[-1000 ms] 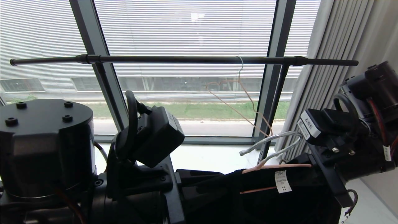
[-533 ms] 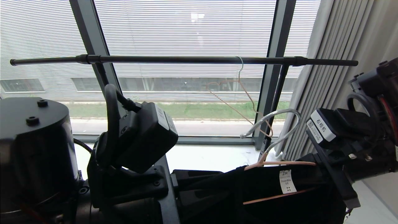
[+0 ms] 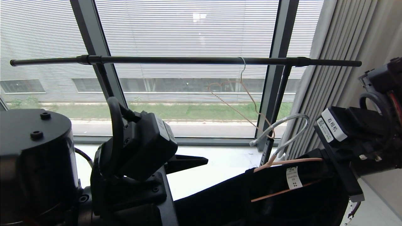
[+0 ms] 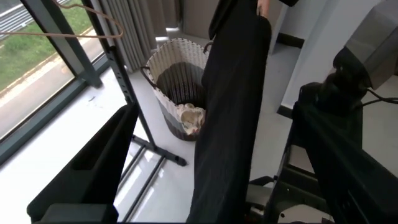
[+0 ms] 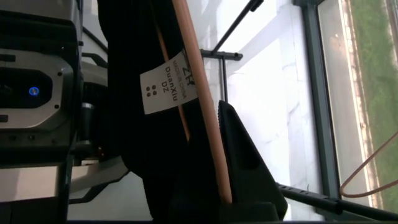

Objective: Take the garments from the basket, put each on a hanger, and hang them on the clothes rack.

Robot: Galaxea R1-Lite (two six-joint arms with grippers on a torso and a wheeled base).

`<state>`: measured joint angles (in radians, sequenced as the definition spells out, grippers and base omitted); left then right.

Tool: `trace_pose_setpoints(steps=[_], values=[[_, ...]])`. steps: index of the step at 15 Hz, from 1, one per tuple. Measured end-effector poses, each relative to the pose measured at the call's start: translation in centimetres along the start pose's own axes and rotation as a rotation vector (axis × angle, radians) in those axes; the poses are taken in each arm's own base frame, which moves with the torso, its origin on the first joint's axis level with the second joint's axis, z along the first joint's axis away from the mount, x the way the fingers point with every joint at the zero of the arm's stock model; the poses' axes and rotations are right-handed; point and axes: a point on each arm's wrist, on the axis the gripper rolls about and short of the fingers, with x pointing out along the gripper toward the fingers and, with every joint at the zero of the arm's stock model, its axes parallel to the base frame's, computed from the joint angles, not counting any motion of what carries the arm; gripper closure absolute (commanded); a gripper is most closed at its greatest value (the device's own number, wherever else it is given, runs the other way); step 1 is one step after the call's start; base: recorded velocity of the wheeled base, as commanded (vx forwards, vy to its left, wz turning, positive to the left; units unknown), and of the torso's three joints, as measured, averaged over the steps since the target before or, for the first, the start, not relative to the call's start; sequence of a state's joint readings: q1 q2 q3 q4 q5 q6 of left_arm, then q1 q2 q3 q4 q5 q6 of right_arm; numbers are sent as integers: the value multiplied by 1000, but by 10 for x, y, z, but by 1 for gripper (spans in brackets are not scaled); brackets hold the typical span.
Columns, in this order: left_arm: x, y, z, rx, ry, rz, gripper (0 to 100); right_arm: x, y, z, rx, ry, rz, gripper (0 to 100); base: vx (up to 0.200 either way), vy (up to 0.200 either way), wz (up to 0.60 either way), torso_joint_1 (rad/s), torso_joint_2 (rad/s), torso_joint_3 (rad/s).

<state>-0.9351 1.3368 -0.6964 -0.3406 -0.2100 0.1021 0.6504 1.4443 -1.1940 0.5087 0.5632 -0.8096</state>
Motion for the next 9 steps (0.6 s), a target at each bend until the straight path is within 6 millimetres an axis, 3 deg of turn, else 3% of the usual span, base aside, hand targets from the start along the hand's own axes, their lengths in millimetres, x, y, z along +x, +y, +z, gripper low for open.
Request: trace_pose_setpoints(steps=[3,6,9], values=[[-11,6,-15,2,35,59,0,-5,-6,-5,-49,8,-31,100,0,0,0,0,0,0],[-39,19,-47,-46,85,180,0,-12,-13,-15,-57,27,-73,100,0,0,0,0,0,0],[-66,15,-74,-77,104,251,0,-15,-17,-19,-40,37,-92,100,0,0,0,0,0,0]])
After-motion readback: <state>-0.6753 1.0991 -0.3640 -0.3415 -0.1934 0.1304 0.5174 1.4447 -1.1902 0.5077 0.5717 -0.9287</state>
